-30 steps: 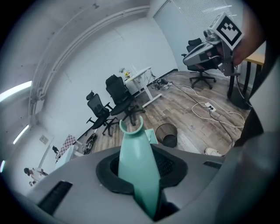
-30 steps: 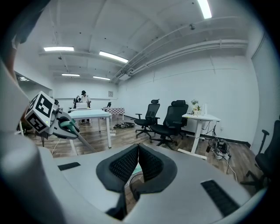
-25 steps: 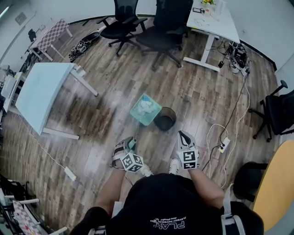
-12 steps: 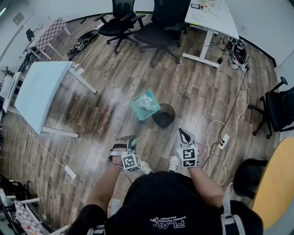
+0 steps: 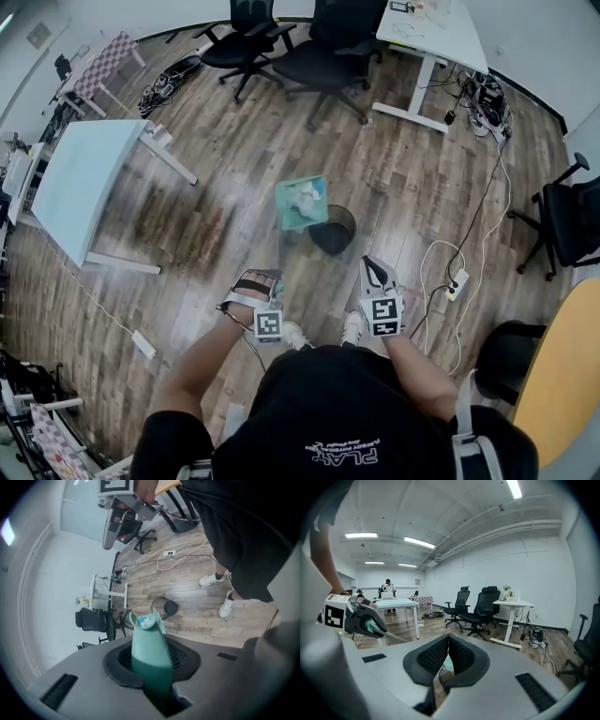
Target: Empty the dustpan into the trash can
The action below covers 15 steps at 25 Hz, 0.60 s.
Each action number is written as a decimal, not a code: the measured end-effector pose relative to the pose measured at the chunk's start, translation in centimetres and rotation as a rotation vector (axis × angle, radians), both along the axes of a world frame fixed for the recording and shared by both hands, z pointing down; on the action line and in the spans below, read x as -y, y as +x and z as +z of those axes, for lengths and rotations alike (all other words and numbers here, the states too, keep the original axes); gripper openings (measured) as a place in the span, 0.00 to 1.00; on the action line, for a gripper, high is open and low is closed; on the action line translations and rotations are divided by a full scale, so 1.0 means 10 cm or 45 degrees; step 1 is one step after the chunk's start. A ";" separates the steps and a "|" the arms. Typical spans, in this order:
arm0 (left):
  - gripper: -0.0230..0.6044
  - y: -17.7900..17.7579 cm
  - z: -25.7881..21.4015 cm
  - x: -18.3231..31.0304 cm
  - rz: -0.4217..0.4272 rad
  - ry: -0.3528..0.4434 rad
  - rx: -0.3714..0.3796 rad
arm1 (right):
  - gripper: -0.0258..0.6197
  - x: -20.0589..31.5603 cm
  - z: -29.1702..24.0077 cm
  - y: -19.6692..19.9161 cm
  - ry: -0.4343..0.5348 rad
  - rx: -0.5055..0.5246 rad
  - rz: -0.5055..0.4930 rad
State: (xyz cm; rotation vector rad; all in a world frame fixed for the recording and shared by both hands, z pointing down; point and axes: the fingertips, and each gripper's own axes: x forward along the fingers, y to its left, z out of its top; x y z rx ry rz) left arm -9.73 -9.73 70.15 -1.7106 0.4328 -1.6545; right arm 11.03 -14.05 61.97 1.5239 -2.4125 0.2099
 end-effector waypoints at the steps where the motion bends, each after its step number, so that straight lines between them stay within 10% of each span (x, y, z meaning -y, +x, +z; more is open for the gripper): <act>1: 0.19 0.07 0.01 -0.03 0.031 -0.004 0.015 | 0.08 -0.01 -0.01 0.02 0.003 0.003 -0.007; 5: 0.19 0.47 0.00 -0.11 0.154 0.081 -0.033 | 0.08 -0.10 -0.10 0.11 0.028 0.019 -0.032; 9: 0.19 0.34 0.28 -0.30 0.259 -0.022 0.374 | 0.08 -0.13 -0.17 0.25 0.050 0.031 -0.034; 15: 0.19 0.64 0.47 -0.48 0.297 -0.034 0.456 | 0.08 -0.20 -0.05 0.49 0.030 0.032 -0.040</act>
